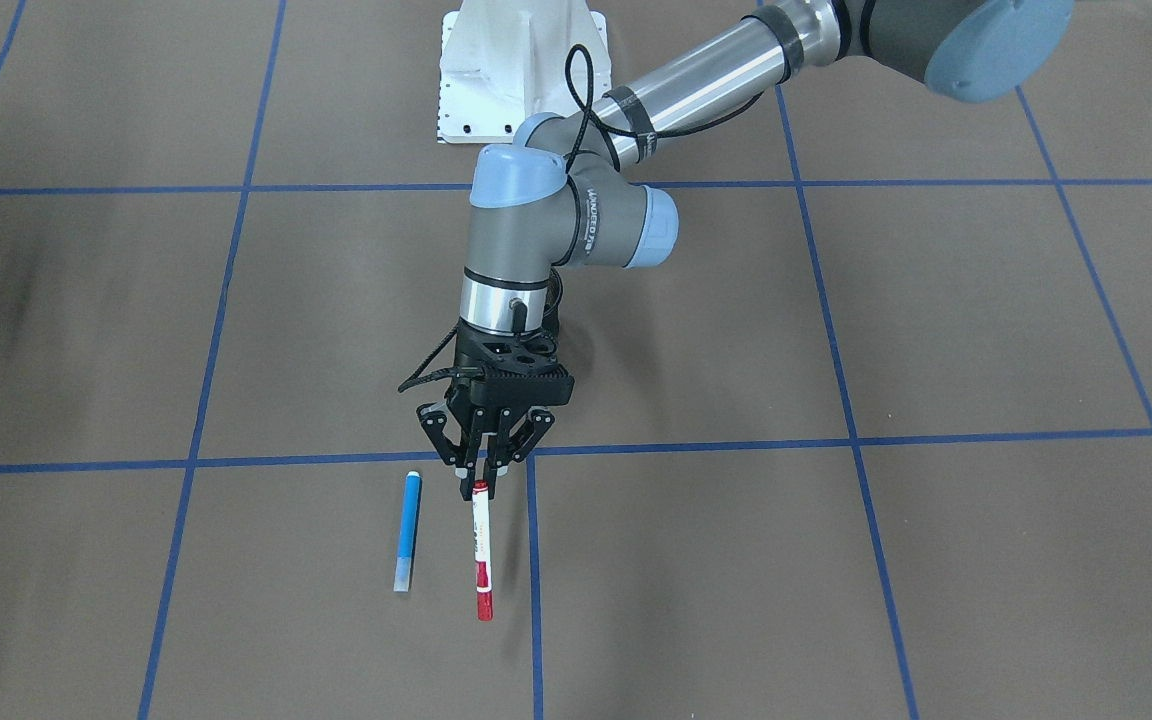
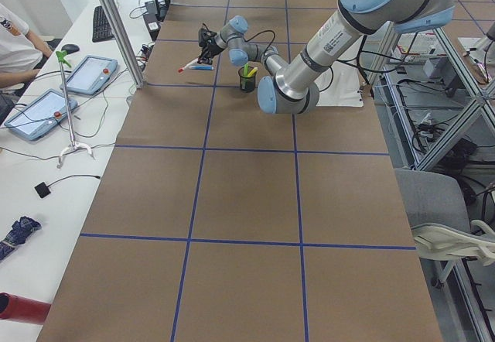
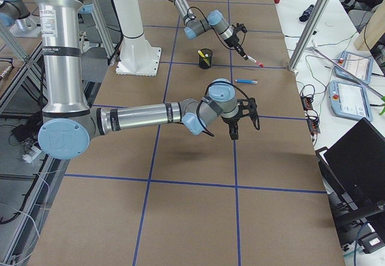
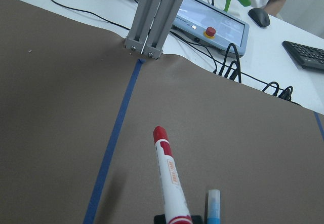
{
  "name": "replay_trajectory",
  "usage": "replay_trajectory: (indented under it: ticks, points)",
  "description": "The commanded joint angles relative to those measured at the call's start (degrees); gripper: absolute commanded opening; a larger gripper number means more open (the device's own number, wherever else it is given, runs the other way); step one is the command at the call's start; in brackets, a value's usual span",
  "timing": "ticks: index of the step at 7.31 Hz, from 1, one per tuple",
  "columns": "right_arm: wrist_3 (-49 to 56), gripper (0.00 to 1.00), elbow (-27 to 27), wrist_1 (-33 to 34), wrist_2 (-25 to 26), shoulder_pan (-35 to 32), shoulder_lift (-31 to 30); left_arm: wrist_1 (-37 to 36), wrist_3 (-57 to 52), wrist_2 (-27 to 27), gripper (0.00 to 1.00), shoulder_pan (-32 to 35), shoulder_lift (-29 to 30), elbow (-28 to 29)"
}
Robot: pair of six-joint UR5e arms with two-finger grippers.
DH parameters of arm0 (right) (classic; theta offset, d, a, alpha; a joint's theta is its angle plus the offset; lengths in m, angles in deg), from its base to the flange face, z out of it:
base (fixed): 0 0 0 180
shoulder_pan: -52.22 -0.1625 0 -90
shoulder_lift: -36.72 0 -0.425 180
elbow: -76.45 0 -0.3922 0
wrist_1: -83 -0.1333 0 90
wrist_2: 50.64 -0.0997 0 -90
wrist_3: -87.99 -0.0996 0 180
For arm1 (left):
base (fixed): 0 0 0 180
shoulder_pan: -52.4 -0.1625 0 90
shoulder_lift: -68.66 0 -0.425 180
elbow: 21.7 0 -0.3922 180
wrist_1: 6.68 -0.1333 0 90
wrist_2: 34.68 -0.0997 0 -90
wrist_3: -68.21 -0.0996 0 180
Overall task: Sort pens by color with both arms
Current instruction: 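Lay the red-capped marker beside the blue marker and withdraw the left gripper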
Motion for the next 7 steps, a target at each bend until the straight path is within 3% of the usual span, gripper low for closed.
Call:
replay_trajectory:
  ticks: [1, 3, 4, 5, 6, 7]
  points:
    - [0.02, 0.99, 0.03, 0.00, 0.00, 0.07, -0.03, 2.71, -4.75, 0.65, 0.00, 0.70, 0.53, 2.77]
    - [0.02, 0.99, 0.03, 0.00, 0.00, 0.07, 0.05, 2.71, -5.91, 3.19, 0.00, 0.97, 0.53, 2.77]
    - [0.02, 0.99, 0.03, 0.00, 0.00, 0.07, 0.05, 2.71, -5.91, 3.81, 0.26, 0.97, 0.53, 2.77]
    - [0.02, 0.99, 0.03, 0.00, 0.00, 0.07, 0.05, 2.63, -5.91, 3.90, 0.58, 0.88, 0.53, 2.77]
    - [0.02, 0.99, 0.03, 0.00, 0.00, 0.07, 0.05, 2.54, -5.91, 3.90, 1.00, 0.97, 0.44, 2.77]
    - [0.02, 0.99, 0.03, 0.00, 0.00, 0.07, 0.14, 2.45, -5.91, 3.90, 1.00, 0.97, 0.44, 2.68]
